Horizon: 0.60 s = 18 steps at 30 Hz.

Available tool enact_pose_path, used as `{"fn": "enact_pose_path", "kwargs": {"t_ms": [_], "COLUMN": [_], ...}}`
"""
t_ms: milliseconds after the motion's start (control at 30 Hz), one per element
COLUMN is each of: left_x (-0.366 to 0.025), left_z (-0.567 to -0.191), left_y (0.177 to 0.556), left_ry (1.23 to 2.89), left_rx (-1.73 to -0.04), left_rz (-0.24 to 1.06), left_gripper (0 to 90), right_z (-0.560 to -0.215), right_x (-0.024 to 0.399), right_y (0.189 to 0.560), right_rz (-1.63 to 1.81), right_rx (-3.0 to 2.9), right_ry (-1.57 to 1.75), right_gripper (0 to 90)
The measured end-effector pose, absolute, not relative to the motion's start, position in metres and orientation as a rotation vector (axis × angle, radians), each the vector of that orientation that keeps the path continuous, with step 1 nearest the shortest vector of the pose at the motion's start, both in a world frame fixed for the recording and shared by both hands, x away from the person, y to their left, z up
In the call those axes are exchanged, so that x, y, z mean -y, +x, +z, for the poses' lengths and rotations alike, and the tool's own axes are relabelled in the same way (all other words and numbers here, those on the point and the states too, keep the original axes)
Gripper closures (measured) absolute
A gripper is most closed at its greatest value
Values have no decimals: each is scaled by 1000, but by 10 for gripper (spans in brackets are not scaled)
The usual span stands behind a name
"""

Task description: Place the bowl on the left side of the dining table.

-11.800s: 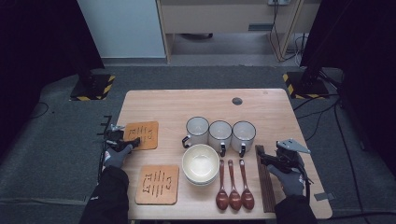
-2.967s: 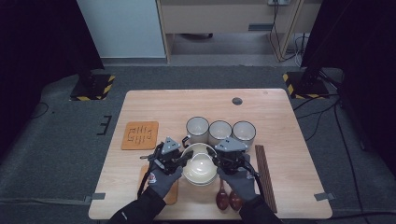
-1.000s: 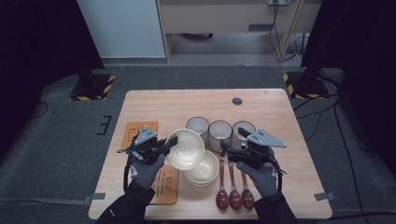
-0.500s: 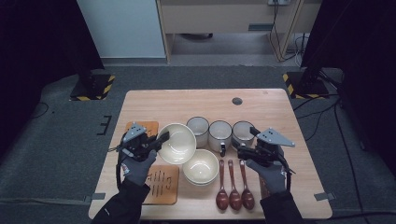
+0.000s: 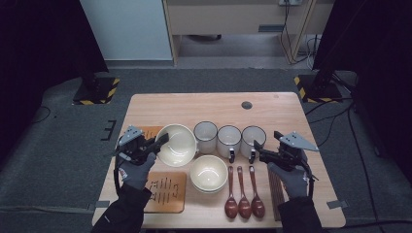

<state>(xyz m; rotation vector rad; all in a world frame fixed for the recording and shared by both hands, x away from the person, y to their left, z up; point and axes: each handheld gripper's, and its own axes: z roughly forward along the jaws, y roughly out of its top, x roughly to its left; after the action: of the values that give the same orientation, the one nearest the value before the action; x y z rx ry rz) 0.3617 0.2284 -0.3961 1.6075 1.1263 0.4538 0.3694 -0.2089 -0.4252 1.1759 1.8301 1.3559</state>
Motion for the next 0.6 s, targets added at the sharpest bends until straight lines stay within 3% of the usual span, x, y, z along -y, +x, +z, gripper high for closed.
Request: {"fn": "enact_pose_path", "kwargs": {"t_ms": [600], "left_x": [-251], "left_z": [-392], "left_y": [365], "left_ry": [1555], "left_rx": [-1172], "left_rz": [483], "left_gripper": [811], "right_z": [-444], "right_x": [241], "right_y": [380], "right_rz": [1249], "right_rx": [-1815], "right_ry": [1279], "right_gripper": [158]}}
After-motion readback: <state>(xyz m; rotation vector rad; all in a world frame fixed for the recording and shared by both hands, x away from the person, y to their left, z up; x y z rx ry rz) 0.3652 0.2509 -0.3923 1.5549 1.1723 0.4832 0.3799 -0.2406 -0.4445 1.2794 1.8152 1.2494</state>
